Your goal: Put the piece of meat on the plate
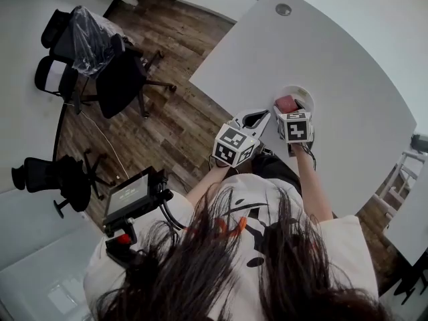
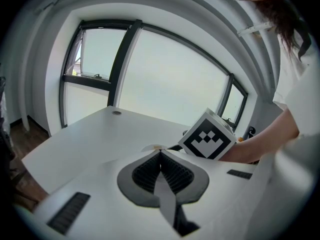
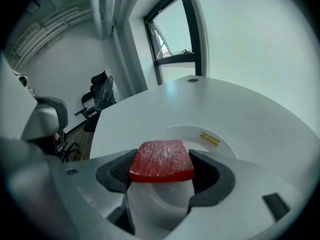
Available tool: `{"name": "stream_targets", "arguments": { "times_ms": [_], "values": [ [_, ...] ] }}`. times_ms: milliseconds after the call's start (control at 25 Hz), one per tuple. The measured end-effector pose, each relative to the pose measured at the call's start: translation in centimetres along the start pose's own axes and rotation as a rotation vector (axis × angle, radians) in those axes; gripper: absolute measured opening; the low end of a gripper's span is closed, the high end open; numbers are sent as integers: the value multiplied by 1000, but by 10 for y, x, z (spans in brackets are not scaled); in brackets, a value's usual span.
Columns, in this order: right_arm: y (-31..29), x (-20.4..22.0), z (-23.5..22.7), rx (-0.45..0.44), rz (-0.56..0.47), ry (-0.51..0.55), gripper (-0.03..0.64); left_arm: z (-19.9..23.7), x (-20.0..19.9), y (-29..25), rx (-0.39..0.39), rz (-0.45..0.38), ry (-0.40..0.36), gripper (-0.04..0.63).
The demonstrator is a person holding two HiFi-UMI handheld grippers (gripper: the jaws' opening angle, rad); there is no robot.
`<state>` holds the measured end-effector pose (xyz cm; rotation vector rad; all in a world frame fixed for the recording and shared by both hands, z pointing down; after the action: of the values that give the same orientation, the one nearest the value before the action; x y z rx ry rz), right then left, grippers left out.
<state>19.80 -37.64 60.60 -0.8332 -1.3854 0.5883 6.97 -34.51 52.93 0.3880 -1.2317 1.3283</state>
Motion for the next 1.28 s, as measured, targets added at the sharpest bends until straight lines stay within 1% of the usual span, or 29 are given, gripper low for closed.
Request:
{"name": "stream_targets", "arguments": {
  "times_ms": [240,520,720,880,1280],
  "values": [
    [-9,-3,0,-8,3,-2,305,9,2,6,-24,-11,8,6],
    [0,-2,0,-2,12,6,305,3,2,15,-28,-22,2,6],
    [20,4,1,-3,16,22,305,-16,3,29,-35,-36,-8,6],
    [16,3,-1,-14,46,30,305,-12,5,30,-47,-41,-4,6],
    [14,3,-3,-25,47,32,305,-11,6,30,-48,-38,-2,6]
  ]
}}
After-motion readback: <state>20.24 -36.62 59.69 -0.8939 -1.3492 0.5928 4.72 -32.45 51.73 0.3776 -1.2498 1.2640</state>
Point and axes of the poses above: the fingertips, and each gripper's own axes: y backward along the fingers, z to its left, x out of its underside, the point moved 7 cm from there along y, backward along the fingers, and after that the axes turned 11 degrees about x, right-handed, at the moved point
